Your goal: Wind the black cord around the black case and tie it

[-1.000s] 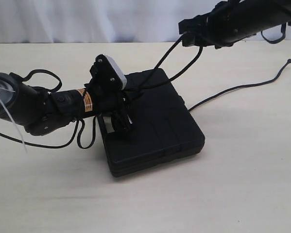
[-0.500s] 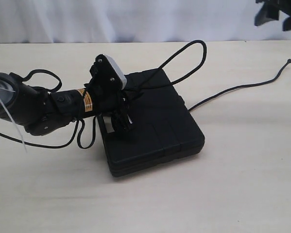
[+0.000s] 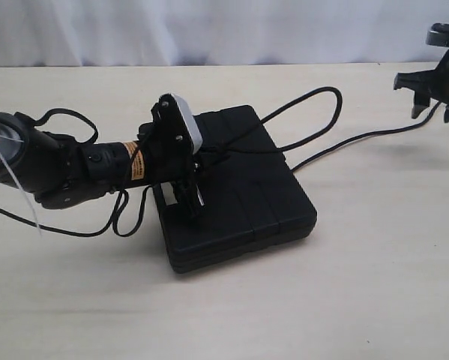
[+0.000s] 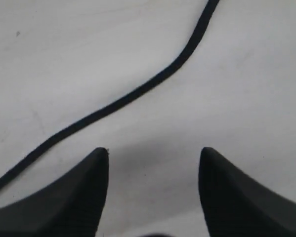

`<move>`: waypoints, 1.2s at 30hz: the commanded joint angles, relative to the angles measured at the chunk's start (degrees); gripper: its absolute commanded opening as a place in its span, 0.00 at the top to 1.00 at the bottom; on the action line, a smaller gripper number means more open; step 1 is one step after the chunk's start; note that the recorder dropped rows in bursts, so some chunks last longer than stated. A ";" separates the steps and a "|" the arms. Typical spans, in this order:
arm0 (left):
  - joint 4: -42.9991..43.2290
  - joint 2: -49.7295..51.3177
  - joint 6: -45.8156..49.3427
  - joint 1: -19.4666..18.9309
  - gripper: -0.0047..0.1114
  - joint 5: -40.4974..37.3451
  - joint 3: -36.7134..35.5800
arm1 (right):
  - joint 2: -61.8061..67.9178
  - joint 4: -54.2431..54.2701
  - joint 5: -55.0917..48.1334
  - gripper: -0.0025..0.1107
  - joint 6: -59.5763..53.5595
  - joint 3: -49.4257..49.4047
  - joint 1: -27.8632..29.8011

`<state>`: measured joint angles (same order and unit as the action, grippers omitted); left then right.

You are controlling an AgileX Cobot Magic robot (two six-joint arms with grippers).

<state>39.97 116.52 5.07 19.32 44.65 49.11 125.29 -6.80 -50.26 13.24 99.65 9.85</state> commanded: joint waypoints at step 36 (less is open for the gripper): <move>1.89 -0.05 -7.91 -1.41 0.96 3.30 0.38 | -2.94 11.06 16.53 0.94 -15.42 -8.78 0.06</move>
<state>41.46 116.52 0.62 18.69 45.58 49.11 128.68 -0.36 -41.92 5.77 98.42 9.85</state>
